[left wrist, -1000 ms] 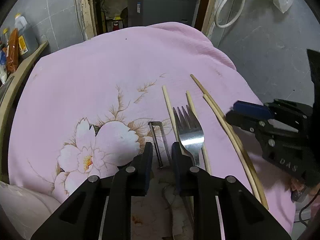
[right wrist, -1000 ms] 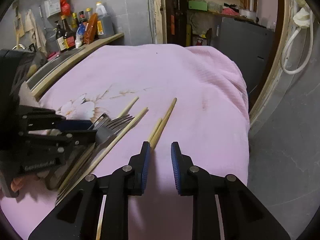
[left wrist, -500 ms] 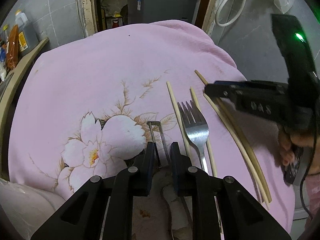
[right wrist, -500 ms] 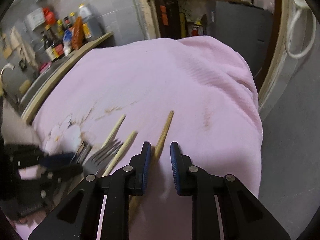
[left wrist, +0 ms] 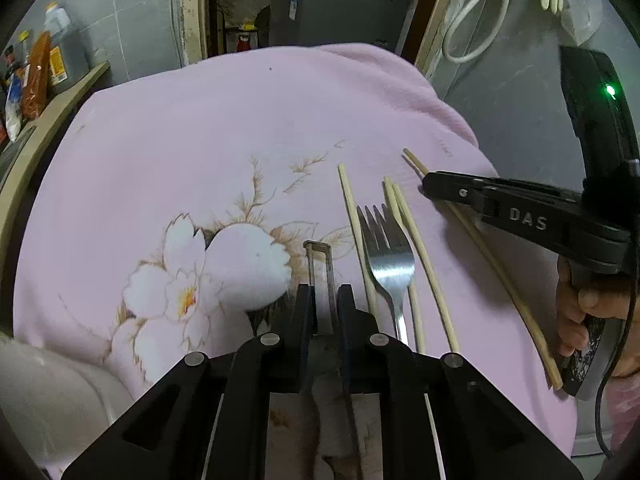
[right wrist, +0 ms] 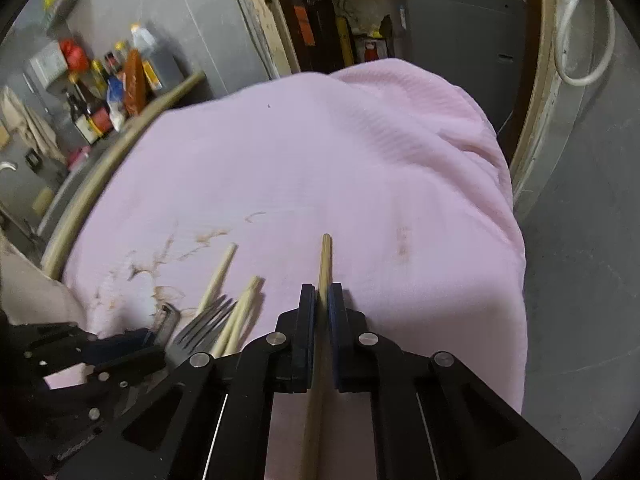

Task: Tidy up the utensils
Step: 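Grasp a metal fork with the left tool while the right tool grasps a chopstick, then lift the fork with the left tool while the right tool carries its chopstick to the caddy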

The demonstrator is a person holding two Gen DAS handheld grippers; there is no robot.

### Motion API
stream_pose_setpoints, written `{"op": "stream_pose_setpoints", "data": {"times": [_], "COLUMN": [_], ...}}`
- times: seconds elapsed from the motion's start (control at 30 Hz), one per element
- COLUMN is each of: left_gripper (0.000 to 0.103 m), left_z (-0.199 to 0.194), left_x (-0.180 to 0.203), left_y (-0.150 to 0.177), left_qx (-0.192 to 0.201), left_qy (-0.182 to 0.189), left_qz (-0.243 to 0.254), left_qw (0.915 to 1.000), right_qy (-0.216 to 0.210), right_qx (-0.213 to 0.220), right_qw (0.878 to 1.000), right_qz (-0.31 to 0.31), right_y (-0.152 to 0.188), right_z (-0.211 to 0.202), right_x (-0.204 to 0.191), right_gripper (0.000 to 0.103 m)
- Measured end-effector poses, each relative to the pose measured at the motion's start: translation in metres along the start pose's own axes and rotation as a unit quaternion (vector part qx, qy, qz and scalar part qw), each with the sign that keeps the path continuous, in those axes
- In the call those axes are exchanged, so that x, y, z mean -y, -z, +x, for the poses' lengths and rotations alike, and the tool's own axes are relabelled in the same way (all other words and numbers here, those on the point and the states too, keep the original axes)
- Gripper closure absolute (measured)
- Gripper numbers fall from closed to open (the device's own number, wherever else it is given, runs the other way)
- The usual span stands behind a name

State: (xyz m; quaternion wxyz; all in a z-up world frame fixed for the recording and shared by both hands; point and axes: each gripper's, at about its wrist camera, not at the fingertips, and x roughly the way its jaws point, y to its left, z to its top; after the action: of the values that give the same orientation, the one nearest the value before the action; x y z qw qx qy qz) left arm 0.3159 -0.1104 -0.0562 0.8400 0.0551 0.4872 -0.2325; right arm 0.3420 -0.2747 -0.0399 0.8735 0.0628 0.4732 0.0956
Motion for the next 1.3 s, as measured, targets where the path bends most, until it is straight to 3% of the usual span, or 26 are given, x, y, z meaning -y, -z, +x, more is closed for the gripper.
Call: {"op": "stream_pose_setpoints", "data": {"times": [0.1, 0.23, 0.3, 0.47, 0.7, 0.93, 1.13, 1.3], "left_gripper": [0.094, 0.094, 0.094, 0.094, 0.094, 0.094, 0.094, 0.094], "left_z": [-0.015, -0.047, -0.067, -0.1, -0.148, -0.208, -0.261, -0.297], "left_x": [-0.001, 0.004, 0.007, 0.014, 0.008, -0.015, -0.049, -0.083], "left_y": [0.01, 0.023, 0.033, 0.048, 0.064, 0.066, 0.07, 0.071], "left_qx": [0.03, 0.106, 0.156, 0.248, 0.359, 0.43, 0.475, 0.501], "left_qy": [0.002, -0.002, -0.009, -0.017, -0.04, -0.046, -0.071, -0.1], "left_qz": [-0.004, -0.003, 0.005, 0.003, -0.021, -0.039, -0.05, -0.068], "left_qw": [0.9995, 0.9944, 0.9877, 0.9686, 0.9323, 0.9007, 0.8757, 0.8571], "right_qy": [-0.013, -0.015, -0.012, 0.025, 0.078, 0.052, 0.018, -0.02], "right_qx": [0.036, 0.105, 0.15, 0.277, 0.431, 0.509, 0.545, 0.558], "right_qw": [0.999, 0.994, 0.988, 0.957, 0.89, 0.847, 0.822, 0.811], "right_qz": [0.001, -0.018, -0.035, -0.084, -0.126, -0.142, -0.162, -0.173], "right_y": [0.012, 0.029, 0.041, 0.078, 0.113, 0.108, 0.086, 0.071], "right_z": [-0.02, -0.051, -0.07, -0.113, -0.148, -0.179, -0.203, -0.215], "right_x": [0.0, -0.015, -0.025, -0.059, -0.11, -0.15, -0.193, -0.227], "right_gripper": [0.099, 0.099, 0.099, 0.099, 0.1, 0.1, 0.1, 0.1]}}
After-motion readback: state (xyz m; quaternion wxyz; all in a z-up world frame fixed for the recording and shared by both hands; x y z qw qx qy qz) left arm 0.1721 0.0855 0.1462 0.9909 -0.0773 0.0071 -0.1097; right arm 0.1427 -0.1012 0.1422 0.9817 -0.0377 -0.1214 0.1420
